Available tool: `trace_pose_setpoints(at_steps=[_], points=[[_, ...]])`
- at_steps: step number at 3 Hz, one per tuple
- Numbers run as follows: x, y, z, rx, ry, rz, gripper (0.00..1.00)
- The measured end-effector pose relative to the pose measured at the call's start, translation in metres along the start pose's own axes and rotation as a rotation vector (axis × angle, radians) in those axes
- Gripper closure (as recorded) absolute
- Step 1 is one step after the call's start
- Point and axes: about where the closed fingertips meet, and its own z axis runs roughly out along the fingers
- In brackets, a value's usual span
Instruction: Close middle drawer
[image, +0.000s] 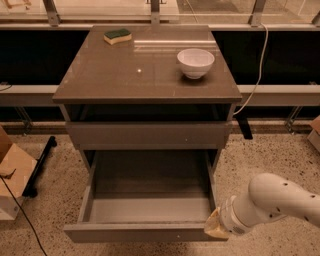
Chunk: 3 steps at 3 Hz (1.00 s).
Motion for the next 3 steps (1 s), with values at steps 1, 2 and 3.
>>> trace_pose_setpoints(at_steps=[1, 2, 3], points=[[0.005, 0.005, 0.016, -0.029, -0.01, 0.015, 1.0], [0.007, 0.004, 0.028, -0.03, 0.019, 0.018, 1.0], [0.017, -0.004, 0.067, -0.032, 0.028, 0.023, 1.0]])
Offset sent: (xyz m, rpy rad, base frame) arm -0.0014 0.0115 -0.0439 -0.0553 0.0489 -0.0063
